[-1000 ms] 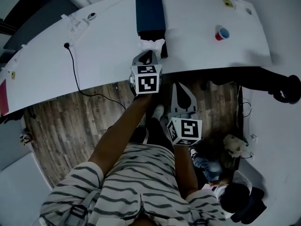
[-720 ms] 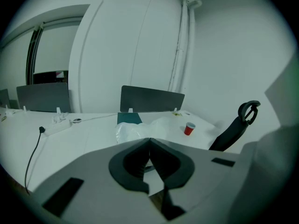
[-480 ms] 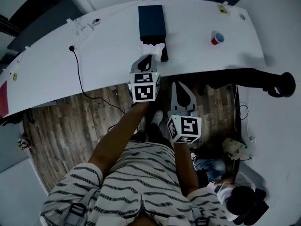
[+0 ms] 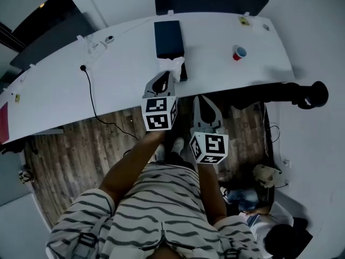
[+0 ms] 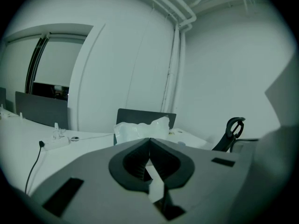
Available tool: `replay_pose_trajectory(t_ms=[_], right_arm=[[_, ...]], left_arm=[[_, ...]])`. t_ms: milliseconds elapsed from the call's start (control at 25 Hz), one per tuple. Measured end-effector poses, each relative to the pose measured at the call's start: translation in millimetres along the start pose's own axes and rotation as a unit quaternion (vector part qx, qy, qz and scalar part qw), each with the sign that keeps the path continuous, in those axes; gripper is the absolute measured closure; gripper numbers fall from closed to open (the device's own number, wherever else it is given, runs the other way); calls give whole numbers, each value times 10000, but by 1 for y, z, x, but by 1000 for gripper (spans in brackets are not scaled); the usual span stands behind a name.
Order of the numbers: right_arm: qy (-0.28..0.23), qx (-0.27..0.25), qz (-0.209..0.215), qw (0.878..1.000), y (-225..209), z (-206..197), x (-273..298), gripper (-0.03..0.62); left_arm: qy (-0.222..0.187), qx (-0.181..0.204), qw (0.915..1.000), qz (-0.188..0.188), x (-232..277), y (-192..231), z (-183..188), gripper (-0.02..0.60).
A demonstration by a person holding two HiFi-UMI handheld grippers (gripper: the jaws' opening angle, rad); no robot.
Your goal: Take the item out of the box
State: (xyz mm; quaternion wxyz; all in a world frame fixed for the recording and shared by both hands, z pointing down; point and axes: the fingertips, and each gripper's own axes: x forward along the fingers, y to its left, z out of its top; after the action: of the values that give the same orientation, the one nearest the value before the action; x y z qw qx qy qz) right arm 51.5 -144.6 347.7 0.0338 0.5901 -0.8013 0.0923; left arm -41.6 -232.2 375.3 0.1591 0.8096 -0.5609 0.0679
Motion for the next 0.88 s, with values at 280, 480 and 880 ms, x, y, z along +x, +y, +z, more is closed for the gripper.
replay_pose_trajectory(t_ms=[280,480,880], right_arm=[[-212,-22,-39,9998,-1,18,-4,576],[-350,-38,-28,9994,1,30,-4,576],[-543,-89,-11,9985,4,43,-11,576]], left_arm=[[-318,153,9993,-91,-22,-6,21,557],[-521,310,9980,-168,-37,-11,29,557],[-810,435,9955,-211,-62,-21,36,557]])
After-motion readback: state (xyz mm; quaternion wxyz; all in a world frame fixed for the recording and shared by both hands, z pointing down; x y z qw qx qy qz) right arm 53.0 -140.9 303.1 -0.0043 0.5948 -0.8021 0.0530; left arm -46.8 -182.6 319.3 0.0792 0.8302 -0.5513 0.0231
